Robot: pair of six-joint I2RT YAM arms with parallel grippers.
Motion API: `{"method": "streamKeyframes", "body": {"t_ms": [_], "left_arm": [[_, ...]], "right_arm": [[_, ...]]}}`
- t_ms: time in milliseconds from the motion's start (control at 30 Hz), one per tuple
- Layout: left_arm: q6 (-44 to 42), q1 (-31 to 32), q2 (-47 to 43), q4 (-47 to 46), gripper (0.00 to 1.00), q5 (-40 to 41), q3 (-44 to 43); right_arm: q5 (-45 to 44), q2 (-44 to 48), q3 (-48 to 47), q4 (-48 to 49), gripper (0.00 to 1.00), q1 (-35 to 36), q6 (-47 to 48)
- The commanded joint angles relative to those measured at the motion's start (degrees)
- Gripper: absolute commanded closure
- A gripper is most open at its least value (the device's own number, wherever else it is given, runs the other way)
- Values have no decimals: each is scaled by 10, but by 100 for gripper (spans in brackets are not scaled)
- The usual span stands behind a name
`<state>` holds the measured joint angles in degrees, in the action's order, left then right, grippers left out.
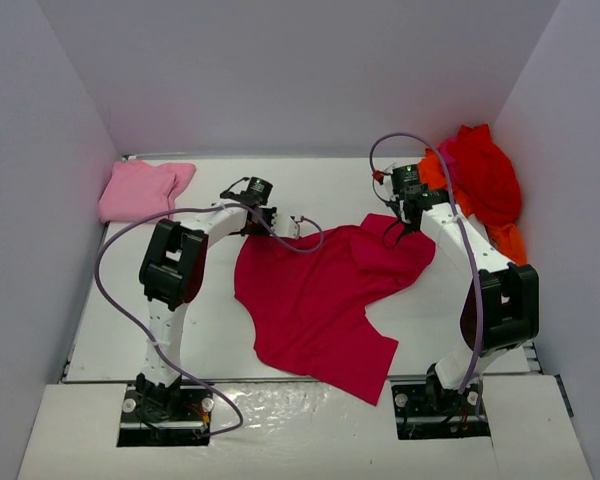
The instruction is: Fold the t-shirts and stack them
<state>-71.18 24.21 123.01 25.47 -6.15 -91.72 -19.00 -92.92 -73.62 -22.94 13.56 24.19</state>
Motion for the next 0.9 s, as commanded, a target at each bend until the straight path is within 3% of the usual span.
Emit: {"method": "streamKeyframes", "body": {"t_ms": [0,267,433,600,800,867], "left_arm": [[-1,-4,-36,15,100,-3,-53],[25,-10,-82,77,100,3,-130],[24,-10,-84,66,100,12,-110],[28,-10,-67,48,89,5,-87],[16,-10,-48,40,63,-5,-68],[13,-10,-47,42,59,-13,-61]], "right_arm": [[-6,11,5,18,97,2,1],[12,3,-5,15,97,4,-2],[21,12,1,11,97,7,-1],[22,13,7,11,96,7,4],[16,-5,3,11,95,7,5],[16,-10,3,11,94,7,5]]}}
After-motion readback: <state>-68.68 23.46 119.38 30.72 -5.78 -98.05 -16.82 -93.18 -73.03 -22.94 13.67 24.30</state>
